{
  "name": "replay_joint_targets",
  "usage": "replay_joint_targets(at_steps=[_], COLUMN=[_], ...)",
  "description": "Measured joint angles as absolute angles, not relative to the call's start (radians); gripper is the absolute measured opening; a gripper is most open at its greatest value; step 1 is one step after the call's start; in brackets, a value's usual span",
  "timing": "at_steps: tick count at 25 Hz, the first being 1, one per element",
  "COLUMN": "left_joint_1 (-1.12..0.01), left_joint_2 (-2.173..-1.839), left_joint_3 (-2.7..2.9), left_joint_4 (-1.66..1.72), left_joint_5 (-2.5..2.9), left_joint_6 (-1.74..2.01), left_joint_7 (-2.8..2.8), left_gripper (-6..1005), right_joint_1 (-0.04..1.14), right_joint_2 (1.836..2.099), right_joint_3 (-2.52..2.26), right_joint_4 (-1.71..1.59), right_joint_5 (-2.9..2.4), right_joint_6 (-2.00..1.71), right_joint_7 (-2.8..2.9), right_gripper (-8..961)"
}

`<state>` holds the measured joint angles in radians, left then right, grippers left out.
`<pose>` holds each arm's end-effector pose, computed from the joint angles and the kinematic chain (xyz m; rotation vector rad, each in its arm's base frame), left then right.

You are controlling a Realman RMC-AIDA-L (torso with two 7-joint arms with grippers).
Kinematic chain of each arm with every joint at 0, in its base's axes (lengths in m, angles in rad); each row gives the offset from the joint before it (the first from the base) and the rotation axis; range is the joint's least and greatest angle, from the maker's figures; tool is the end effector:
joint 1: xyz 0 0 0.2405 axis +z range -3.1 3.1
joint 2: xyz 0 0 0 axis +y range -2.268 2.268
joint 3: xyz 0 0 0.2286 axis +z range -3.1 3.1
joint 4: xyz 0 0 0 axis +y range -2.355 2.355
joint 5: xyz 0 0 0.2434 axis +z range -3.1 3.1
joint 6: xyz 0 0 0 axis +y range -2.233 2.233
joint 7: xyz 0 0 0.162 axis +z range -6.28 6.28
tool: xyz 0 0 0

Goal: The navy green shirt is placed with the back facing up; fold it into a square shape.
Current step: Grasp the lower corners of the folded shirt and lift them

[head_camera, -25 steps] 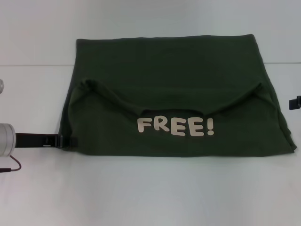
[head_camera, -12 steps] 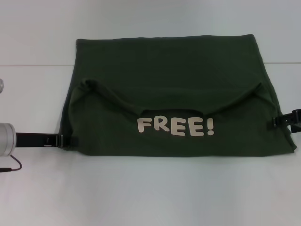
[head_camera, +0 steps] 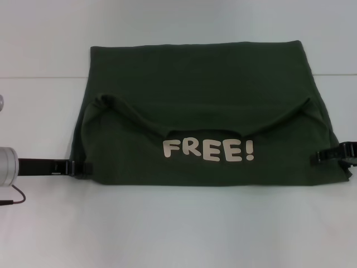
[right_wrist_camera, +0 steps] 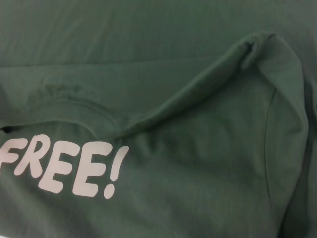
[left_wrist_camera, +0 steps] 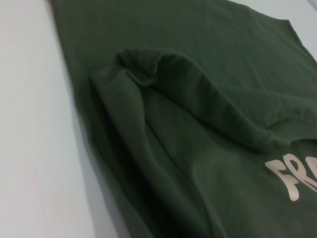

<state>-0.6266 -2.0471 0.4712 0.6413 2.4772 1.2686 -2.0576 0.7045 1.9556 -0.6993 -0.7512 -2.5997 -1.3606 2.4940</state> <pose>-0.3243 0.3827 0.0176 -2.2440 -1.5010 -0.2882 0.2966 0.4102 0.0589 -2.1340 1.6623 -0.0034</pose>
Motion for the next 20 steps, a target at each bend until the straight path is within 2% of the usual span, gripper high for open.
replay_joint_targets(at_steps=[11, 20], left_joint_1=[-0.626, -0.629], left_joint_2=[-2.048, -2.048], left_joint_3=[0.471, 0.467], left_joint_4=[0.641, 0.641], left_joint_5=[2.477, 2.477], left_joint_6=[1.271, 1.281], left_joint_7=[-2.062, -2.062], left_gripper=[28, 28], right_joint_1=[0.711, 0.712], right_joint_2=[1.977, 1.976], right_joint_3=[-0.711, -0.723], right_joint_4=[-0.748, -0.742], right_joint_5=[-2.599, -2.601], right_joint_6=[-1.340, -1.320], right_joint_7=[2.480, 2.486], right_gripper=[911, 899])
